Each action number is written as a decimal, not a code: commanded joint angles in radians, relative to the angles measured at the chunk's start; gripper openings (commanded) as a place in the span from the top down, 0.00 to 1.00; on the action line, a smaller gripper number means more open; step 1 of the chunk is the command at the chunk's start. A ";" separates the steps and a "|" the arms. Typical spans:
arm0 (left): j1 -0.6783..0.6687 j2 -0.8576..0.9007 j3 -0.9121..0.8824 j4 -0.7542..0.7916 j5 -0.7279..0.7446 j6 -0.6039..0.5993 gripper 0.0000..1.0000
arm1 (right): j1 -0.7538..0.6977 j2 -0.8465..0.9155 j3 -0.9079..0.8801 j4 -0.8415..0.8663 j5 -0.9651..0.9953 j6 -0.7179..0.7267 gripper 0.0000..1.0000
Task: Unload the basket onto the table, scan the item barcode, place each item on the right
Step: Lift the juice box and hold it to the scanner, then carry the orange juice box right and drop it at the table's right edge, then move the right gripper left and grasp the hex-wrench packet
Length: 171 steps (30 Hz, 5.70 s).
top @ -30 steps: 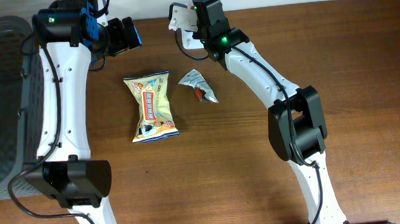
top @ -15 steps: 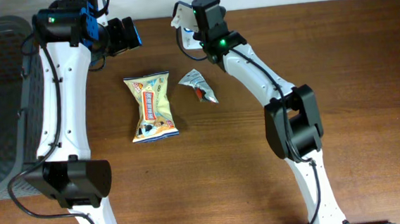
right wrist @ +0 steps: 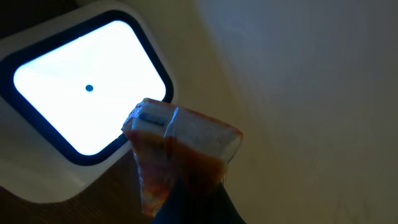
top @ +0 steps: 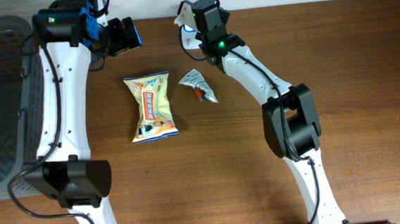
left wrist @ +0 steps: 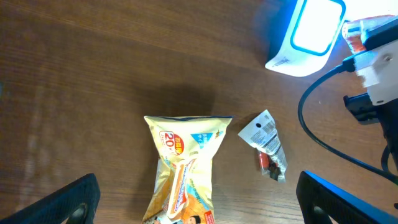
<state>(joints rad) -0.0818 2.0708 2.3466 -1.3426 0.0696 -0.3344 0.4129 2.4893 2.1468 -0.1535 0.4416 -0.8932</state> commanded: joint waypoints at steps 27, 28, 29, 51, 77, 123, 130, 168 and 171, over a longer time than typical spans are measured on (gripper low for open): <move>0.006 -0.009 0.001 -0.001 -0.011 -0.006 0.01 | -0.725 -0.308 0.016 -1.011 -0.016 1.191 0.96; 0.006 -0.009 0.000 -0.001 -0.011 -0.006 0.01 | -0.749 -0.308 0.016 -1.025 -0.016 1.191 0.96; 0.006 -0.009 0.001 -0.001 -0.011 -0.006 0.01 | -0.777 -0.308 0.016 -1.040 -0.019 1.190 0.96; 0.006 -0.009 0.001 -0.001 -0.011 -0.006 0.01 | -0.985 -0.306 -0.002 -1.079 -0.175 1.191 0.96; 0.006 -0.009 0.001 -0.001 -0.011 -0.006 0.01 | -1.219 -0.237 -0.002 -1.024 -0.042 1.250 0.01; 0.006 -0.009 0.001 -0.001 -0.011 -0.006 0.01 | -0.037 -0.111 -0.002 -0.929 -0.743 0.797 0.01; 0.006 -0.009 0.001 -0.002 -0.011 -0.006 0.01 | -0.006 -0.047 -0.003 -0.875 -0.745 0.804 0.14; 0.006 -0.009 0.000 -0.002 -0.011 -0.006 0.01 | 0.012 -0.029 -0.005 -0.896 -0.602 0.851 0.70; 0.006 -0.009 0.000 -0.001 -0.011 -0.006 0.01 | 0.005 -0.029 -0.005 -0.889 -0.660 0.910 0.75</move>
<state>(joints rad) -0.0818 2.0708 2.3466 -1.3426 0.0696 -0.3340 0.4179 2.4439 2.1483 -1.0466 -0.1955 -0.0380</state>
